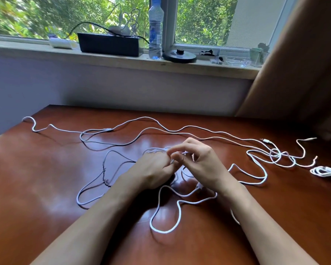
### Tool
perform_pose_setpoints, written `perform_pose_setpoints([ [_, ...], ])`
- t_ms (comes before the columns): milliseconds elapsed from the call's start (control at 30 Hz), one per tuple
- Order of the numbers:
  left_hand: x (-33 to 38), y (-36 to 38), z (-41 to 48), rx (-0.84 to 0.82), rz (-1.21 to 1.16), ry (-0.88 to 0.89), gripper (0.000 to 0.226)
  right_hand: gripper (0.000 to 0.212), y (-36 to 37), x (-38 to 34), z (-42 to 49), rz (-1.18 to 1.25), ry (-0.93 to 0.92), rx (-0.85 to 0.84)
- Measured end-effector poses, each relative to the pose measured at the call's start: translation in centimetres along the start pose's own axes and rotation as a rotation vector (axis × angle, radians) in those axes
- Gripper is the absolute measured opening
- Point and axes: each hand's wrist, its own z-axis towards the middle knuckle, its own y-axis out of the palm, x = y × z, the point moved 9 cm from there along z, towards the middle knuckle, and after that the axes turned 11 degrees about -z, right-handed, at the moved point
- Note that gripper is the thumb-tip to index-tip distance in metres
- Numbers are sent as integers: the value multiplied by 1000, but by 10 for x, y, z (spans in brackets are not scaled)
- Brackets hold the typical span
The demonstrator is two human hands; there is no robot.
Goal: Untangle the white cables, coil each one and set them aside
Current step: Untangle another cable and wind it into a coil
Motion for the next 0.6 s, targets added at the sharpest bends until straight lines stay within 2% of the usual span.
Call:
perform_pose_setpoints([
  [67, 0, 0, 0, 3, -4, -14, 48, 15, -2, 3, 1, -20, 5, 15],
  [167, 2, -1, 2, 32, -44, 14, 60, 16, -4, 7, 2, -29, 8, 21],
  [333, 1, -7, 6, 118, -248, 85, 63, 16, -8, 7, 2, -30, 21, 21],
  [500, -6, -13, 6, 128, -490, -3, 46, 28, -9, 5, 2, -104, 28, 7],
  [600, -8, -11, 5, 117, -553, -32, 50, 34, -7, 3, 1, -157, 24, -30],
])
